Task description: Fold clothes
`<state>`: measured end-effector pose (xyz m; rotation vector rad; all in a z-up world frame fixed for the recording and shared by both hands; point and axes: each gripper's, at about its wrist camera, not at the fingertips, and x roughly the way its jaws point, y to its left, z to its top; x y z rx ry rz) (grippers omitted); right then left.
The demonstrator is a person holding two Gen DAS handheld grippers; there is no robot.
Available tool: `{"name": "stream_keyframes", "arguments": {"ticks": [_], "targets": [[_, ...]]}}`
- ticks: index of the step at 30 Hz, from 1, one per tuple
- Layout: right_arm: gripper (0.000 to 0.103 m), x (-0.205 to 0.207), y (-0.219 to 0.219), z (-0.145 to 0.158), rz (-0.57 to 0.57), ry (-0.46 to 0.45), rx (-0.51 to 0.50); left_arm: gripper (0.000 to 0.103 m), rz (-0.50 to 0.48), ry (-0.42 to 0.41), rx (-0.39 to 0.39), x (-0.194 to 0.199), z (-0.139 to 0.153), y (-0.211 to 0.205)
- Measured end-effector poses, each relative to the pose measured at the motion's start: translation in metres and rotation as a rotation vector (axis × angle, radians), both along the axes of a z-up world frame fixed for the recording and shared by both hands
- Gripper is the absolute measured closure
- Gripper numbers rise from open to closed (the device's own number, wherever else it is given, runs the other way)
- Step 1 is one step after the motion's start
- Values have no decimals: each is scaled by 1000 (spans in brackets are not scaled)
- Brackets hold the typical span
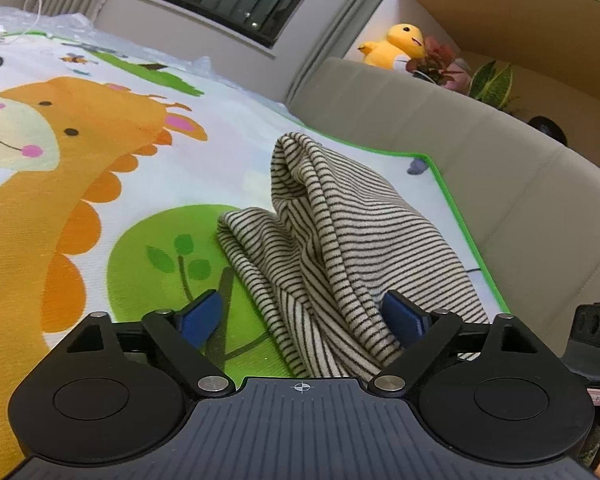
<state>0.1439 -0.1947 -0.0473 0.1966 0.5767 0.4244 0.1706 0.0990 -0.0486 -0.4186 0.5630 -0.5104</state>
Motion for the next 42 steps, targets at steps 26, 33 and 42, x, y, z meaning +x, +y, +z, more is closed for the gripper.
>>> {"name": "stream_keyframes", "arguments": {"ticks": [26, 33, 42], "targets": [[0, -25, 55, 16, -313, 4, -235, 10, 34, -32, -4, -12, 2, 6], [0, -7, 40, 24, -186, 43, -222, 7, 53, -35, 11, -18, 3, 10], [0, -6, 42, 17, -214, 25, -229, 4, 39, -28, -22, -8, -1, 8]]}}
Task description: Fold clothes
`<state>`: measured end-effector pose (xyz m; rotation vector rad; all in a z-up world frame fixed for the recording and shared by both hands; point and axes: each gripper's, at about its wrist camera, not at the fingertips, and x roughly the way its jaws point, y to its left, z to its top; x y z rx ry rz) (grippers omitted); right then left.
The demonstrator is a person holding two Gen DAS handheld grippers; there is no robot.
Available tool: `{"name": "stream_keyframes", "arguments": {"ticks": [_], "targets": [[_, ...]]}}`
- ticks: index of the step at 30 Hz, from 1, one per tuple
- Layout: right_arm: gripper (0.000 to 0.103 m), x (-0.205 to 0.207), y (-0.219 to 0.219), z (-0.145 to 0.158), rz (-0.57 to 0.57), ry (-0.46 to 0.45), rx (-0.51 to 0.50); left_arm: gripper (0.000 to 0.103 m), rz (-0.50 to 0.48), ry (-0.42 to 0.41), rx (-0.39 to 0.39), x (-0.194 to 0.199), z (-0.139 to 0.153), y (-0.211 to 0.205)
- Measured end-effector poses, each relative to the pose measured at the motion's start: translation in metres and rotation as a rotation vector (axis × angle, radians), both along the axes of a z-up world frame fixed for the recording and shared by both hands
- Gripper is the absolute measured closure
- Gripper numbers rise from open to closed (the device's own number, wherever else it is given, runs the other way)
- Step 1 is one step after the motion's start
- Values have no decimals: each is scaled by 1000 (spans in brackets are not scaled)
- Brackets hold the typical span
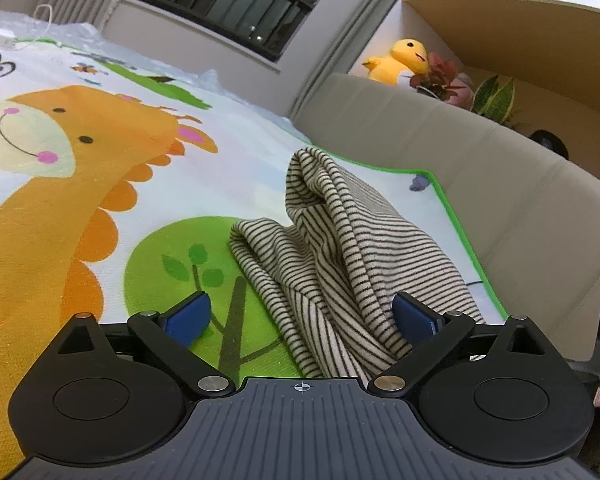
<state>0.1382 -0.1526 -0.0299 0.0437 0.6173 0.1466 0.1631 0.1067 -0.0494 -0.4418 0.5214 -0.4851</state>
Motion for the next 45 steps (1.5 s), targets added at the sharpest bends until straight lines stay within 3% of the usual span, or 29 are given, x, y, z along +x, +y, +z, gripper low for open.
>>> {"name": "stream_keyframes", "arguments": {"ticks": [7, 13, 45], "targets": [[0, -5, 28, 5, -120, -17, -73, 4, 37, -16, 27, -9, 4, 2], [0, -13, 4, -6, -150, -7, 77, 1, 60, -19, 59, -16, 5, 3], [0, -15, -6, -11, -137, -38, 163, 1, 59, -18, 64, -13, 5, 3]]}}
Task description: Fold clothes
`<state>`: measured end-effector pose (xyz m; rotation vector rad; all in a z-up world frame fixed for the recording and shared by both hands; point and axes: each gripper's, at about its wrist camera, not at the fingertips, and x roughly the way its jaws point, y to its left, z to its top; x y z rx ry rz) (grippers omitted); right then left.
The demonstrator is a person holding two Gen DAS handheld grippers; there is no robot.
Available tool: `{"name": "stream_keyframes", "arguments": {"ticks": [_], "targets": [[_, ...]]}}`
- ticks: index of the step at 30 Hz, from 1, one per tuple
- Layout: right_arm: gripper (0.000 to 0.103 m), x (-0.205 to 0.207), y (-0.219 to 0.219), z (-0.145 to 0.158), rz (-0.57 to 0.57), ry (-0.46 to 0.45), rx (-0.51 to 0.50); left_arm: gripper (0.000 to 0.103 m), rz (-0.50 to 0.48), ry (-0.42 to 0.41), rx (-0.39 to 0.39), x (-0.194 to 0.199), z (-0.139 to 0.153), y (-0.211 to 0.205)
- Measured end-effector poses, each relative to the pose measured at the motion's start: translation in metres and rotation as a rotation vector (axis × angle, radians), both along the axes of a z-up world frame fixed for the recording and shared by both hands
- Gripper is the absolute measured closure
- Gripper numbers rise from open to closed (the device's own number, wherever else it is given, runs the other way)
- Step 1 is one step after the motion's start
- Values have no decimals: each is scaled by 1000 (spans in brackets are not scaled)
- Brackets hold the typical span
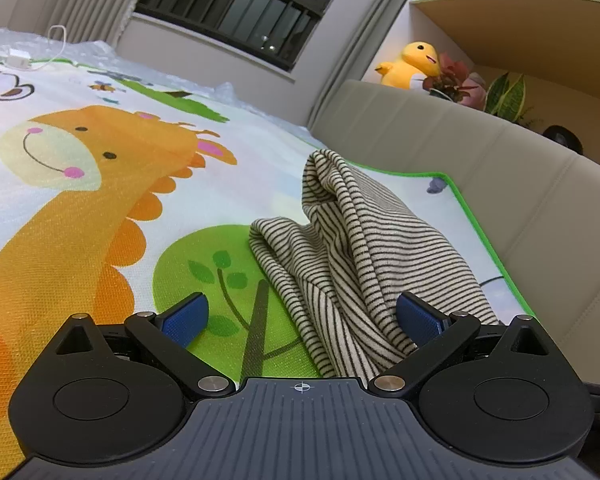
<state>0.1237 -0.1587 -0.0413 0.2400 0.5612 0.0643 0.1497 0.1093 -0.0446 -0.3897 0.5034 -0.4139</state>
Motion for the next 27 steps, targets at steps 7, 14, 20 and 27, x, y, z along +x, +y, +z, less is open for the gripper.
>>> {"name": "stream_keyframes", "arguments": {"ticks": [7, 14, 20, 27], "targets": [[0, -1, 1, 0, -2, -4, 2, 1, 2, -7, 0, -2, 1, 0], [0, -1, -4, -1, 3, -9, 31, 0, 5, -5, 5, -2, 1, -1], [0, -2, -10, -3, 6, -23, 76, 0, 6, 8, 12, 2, 0, -3], [0, -3, -11, -4, 7, -30, 95, 0, 7, 6, 15, 2, 0, -2]]}}
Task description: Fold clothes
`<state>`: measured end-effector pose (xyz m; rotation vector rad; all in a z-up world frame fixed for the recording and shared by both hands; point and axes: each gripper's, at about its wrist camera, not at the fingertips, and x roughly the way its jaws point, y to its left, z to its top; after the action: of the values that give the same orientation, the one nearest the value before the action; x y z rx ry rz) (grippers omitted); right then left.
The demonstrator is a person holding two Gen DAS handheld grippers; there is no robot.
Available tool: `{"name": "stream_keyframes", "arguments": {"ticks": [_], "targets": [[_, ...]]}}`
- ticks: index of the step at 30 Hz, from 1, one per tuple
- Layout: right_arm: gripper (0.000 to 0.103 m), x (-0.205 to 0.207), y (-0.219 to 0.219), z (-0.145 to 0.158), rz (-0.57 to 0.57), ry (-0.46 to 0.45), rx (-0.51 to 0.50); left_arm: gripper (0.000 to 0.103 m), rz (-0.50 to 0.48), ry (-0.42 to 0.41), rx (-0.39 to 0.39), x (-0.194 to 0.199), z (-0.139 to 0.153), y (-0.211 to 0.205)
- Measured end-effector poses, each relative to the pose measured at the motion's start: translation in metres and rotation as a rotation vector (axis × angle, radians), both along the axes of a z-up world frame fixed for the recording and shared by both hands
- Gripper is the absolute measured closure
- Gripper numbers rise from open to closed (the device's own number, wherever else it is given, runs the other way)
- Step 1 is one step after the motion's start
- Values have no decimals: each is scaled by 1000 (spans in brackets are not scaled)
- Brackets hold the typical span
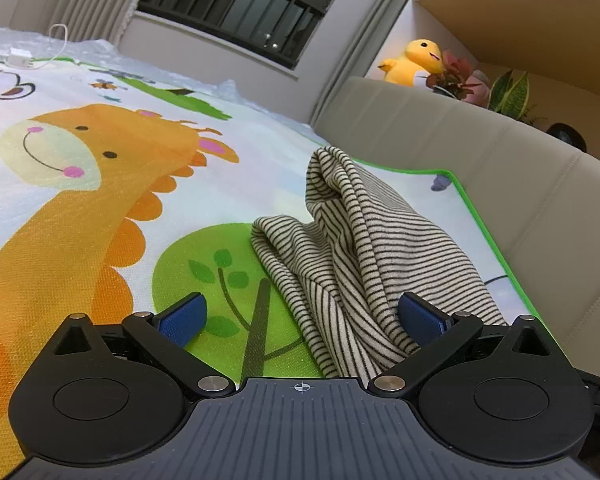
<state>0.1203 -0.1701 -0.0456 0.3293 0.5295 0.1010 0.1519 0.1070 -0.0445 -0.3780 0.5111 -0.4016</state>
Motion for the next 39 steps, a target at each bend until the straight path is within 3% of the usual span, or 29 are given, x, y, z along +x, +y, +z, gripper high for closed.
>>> {"name": "stream_keyframes", "arguments": {"ticks": [12, 20, 26, 32, 36, 39], "targets": [[0, -1, 0, -1, 0, 3, 12, 0, 0, 2, -20, 0, 0, 3], [0, -7, -25, -8, 47, -41, 184, 0, 14, 12, 3, -2, 3, 1], [0, -24, -31, -21, 77, -147, 266, 0, 1, 7, -19, -4, 2, 5], [0, -11, -26, -19, 87, -83, 258, 0, 20, -6, 6, -4, 1, 1], [0, -15, -32, -22, 103, -119, 309, 0, 20, 1, 27, -4, 3, -1], [0, -10, -28, -20, 83, -84, 264, 0, 27, 3, 44, -6, 4, -3]]}}
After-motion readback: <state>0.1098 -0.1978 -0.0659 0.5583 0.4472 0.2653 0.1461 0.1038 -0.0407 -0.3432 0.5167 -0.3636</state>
